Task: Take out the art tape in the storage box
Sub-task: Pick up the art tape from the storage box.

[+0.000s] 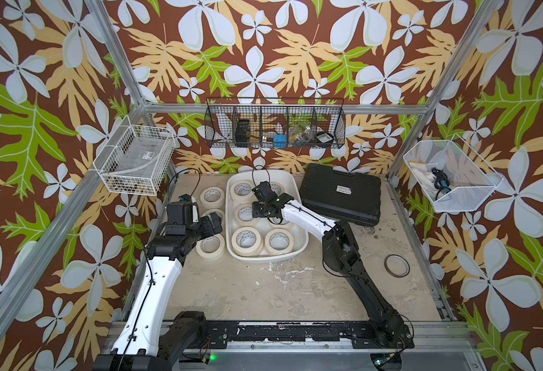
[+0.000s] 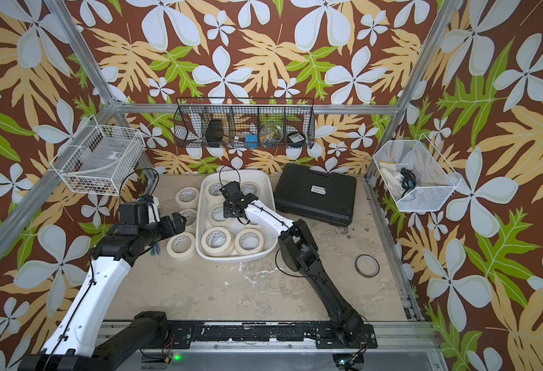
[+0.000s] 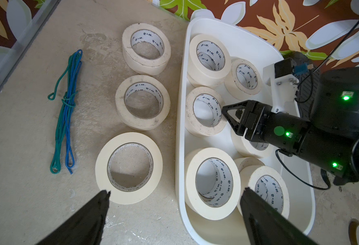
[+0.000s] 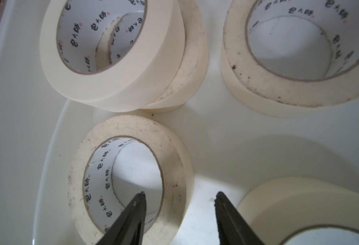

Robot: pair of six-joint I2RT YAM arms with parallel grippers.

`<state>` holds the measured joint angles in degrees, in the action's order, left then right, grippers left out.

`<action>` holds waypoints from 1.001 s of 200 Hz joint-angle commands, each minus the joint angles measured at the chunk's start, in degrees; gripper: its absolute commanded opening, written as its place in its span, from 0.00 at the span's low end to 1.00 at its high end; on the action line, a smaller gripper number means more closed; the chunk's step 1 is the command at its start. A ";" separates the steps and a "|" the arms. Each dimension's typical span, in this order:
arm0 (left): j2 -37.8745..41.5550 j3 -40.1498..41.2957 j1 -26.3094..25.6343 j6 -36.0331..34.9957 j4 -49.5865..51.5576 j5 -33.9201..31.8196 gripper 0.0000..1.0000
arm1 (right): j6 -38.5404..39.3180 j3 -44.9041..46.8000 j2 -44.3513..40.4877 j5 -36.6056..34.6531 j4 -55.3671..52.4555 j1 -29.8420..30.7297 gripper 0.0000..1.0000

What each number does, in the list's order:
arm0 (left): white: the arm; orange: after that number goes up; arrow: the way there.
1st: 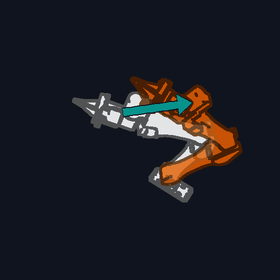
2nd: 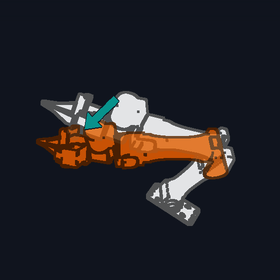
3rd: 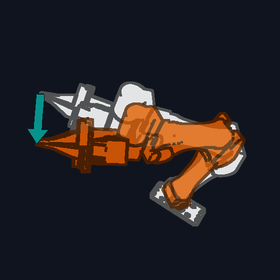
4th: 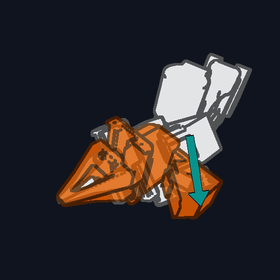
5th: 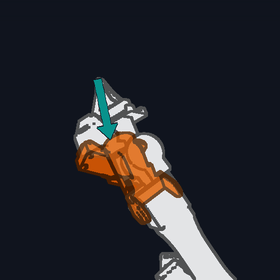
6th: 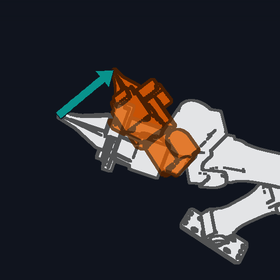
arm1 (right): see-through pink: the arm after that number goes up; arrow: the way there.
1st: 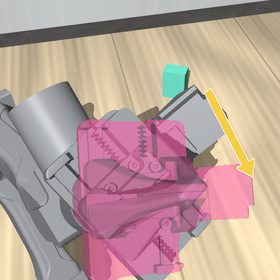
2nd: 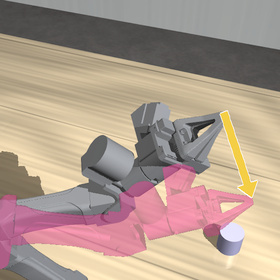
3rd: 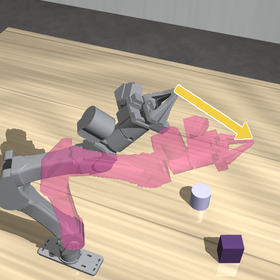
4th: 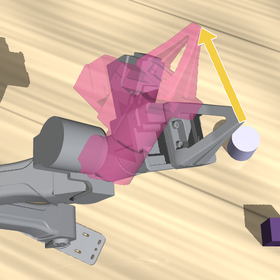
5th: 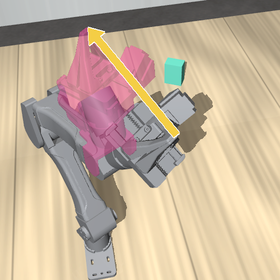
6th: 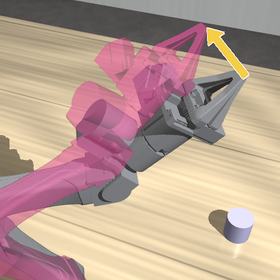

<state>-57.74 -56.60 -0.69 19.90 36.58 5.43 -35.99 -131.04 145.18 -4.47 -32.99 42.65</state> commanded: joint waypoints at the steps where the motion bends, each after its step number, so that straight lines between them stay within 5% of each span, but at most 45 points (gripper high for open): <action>1: 0.16 0.33 0.08 -0.02 -1.05 0.28 1.00 | -0.81 -0.48 0.74 -0.10 0.91 0.37 0.56; 75: 0.08 1.22 0.07 -0.13 -1.45 0.81 0.99 | -1.38 -0.79 3.23 0.43 1.70 0.66 0.51; 200: 0.20 1.67 0.07 -0.05 -1.95 1.25 0.98 | -0.10 -0.19 -0.43 0.80 1.78 0.18 0.17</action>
<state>-57.74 -54.98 -0.69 19.88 35.77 6.31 -36.99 -131.98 147.52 -3.22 -31.57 42.87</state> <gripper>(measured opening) 0.985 0.225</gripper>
